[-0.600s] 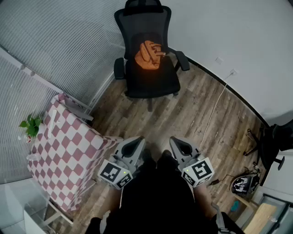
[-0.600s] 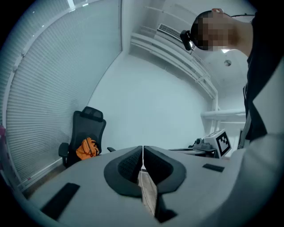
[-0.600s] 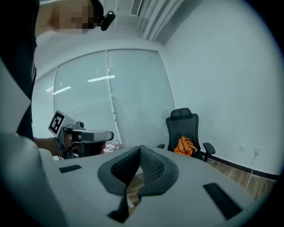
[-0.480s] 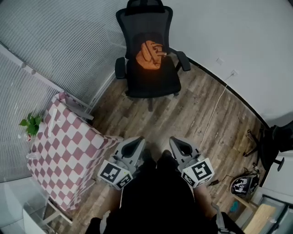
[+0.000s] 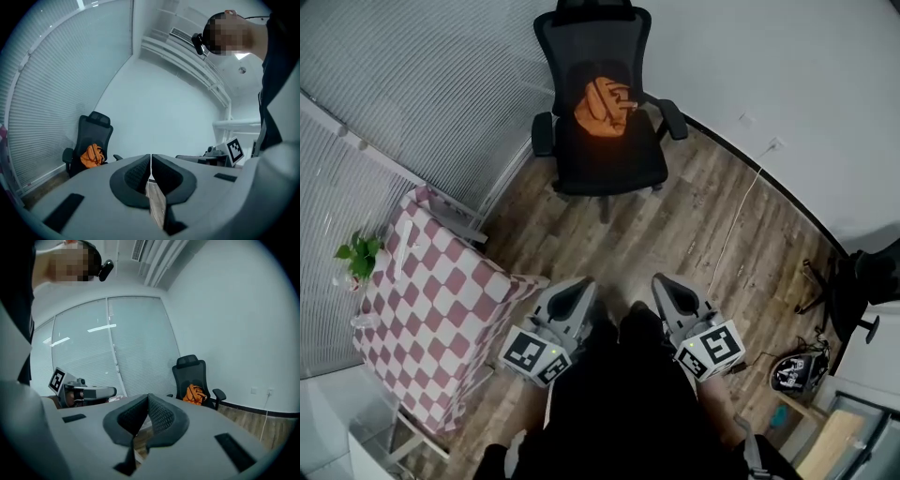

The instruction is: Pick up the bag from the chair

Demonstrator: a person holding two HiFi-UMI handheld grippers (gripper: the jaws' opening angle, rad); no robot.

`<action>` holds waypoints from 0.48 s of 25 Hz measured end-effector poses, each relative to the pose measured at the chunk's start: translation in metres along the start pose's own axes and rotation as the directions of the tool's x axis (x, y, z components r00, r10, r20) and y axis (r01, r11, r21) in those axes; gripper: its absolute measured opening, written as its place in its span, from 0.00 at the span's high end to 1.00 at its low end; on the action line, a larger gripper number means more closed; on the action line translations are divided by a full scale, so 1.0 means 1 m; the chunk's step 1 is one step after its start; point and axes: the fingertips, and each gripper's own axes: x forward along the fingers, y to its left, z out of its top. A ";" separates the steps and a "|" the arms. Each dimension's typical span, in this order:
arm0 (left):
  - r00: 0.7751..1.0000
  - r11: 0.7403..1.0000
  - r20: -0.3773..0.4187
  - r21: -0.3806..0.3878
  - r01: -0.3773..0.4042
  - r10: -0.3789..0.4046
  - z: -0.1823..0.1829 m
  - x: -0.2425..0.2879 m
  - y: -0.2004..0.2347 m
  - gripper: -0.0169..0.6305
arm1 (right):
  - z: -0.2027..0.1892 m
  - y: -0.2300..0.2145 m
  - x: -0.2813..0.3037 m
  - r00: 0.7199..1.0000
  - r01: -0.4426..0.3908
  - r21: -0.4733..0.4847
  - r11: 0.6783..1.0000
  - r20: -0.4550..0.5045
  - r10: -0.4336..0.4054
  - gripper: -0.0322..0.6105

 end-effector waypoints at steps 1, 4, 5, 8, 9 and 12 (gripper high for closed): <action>1.000 1.000 -0.005 -0.001 0.005 -0.005 -0.001 0.001 0.000 0.92 | 0.000 -0.003 -0.002 1.000 0.015 0.006 1.000 0.004 -0.015 0.92; 1.000 1.000 -0.017 -0.004 0.022 -0.022 -0.003 0.008 0.000 0.92 | -0.001 -0.012 -0.005 0.999 0.050 0.012 0.999 0.000 -0.050 0.92; 0.999 1.000 -0.021 -0.006 0.027 -0.027 -0.004 0.010 0.000 0.92 | -0.002 -0.014 -0.006 0.998 0.055 0.011 0.998 -0.006 -0.055 0.92; 0.999 0.999 -0.033 -0.010 0.035 -0.035 -0.005 0.021 0.000 0.92 | -0.002 -0.025 -0.007 0.998 0.067 0.011 0.998 -0.020 -0.067 0.92; 0.999 0.999 -0.038 -0.011 0.035 -0.035 -0.005 0.026 0.000 0.92 | -0.001 -0.030 -0.006 0.997 0.071 0.013 0.997 -0.021 -0.071 0.92; 0.998 1.000 -0.050 -0.006 0.029 -0.029 -0.003 0.042 0.004 0.92 | 0.003 -0.048 0.000 0.997 0.073 0.022 0.997 -0.019 -0.073 0.92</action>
